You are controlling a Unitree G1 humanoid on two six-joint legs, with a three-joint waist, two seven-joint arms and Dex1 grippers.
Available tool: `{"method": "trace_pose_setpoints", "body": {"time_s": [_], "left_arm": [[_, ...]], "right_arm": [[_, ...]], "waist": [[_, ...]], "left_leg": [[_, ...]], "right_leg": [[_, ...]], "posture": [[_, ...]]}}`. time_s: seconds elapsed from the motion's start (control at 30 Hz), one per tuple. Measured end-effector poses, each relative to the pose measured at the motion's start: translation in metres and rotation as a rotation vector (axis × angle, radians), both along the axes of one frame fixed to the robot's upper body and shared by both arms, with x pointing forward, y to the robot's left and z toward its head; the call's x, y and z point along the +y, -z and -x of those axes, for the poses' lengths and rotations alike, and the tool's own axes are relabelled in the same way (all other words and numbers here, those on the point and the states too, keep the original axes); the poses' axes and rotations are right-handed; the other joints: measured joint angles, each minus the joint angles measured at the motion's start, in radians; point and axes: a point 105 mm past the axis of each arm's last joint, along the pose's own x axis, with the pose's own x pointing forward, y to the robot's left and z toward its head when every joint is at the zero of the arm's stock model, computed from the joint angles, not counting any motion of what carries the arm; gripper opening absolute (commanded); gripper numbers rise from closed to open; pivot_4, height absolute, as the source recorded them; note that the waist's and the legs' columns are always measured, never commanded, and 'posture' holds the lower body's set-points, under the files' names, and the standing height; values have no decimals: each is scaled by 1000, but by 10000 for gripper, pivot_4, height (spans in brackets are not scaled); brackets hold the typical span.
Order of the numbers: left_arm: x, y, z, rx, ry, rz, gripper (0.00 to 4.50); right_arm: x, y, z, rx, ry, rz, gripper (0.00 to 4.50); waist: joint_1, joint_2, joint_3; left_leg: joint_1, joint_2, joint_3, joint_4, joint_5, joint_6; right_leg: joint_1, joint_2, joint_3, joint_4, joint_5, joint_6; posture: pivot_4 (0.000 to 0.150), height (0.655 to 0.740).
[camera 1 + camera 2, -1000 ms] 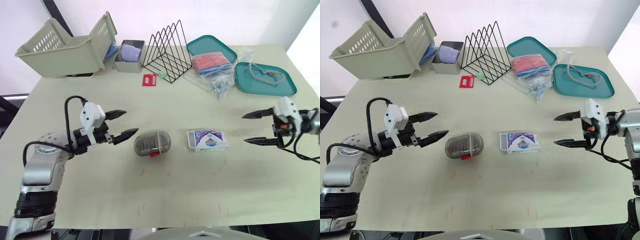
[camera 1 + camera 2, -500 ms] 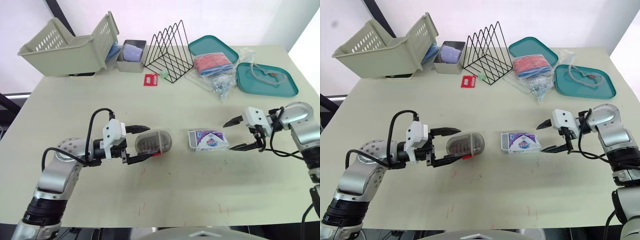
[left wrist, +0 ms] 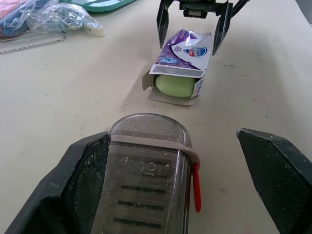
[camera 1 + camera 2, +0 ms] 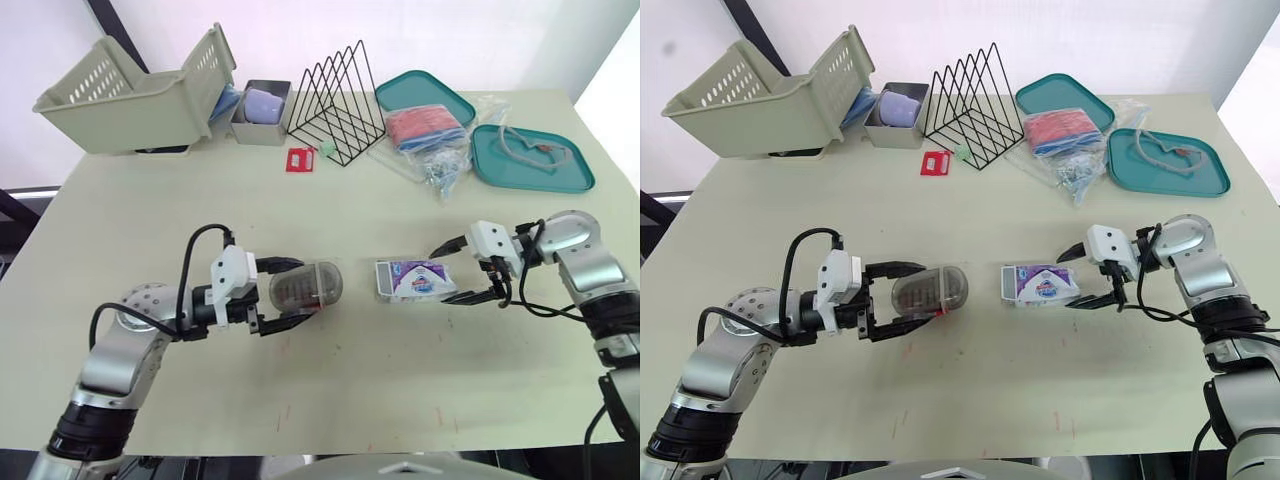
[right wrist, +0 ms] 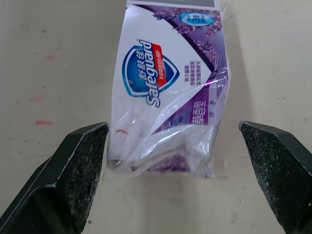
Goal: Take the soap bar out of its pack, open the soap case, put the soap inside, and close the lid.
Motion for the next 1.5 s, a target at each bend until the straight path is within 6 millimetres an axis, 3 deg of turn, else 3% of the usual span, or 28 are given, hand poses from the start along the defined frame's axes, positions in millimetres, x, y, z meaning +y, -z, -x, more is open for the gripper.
{"method": "trace_pose_setpoints", "body": {"time_s": [0.2,0.3,0.57,1.1,1.37,1.5], "left_arm": [[1,1,-1,-2,-17,2,44342],[1,1,0,1,-19,2,45000],[0,2,0,-3,-31,4,45000],[1,5,1,4,-56,18,45000],[2,7,3,12,-56,19,45000],[1,7,3,11,-52,18,45000]], "right_arm": [[4,1,0,3,-4,-13,45000],[4,1,0,3,-5,-15,37517],[2,-2,-1,-3,14,-25,365],[-5,-5,1,-18,55,-13,365],[-42,-20,7,-67,182,71,365],[-49,-28,7,-98,226,84,365]], "waist": [[-1,0,0],[0,0,0],[-1,0,0],[2,0,0],[3,0,0],[-2,0,0]], "left_leg": [[0,0,0,0,0,0],[0,0,0,0,0,0],[0,0,0,0,0,0],[0,0,0,0,0,0],[0,0,0,0,0,0],[0,0,0,0,0,0]], "right_leg": [[0,0,0,0,0,0],[0,0,0,0,0,0],[0,0,0,0,0,0],[0,0,0,0,0,0],[0,0,0,0,0,0],[0,0,0,0,0,0]], "posture": [[1500,7400],[1500,7400],[1500,7400],[1500,7400],[1500,7400],[1500,7400]]}}
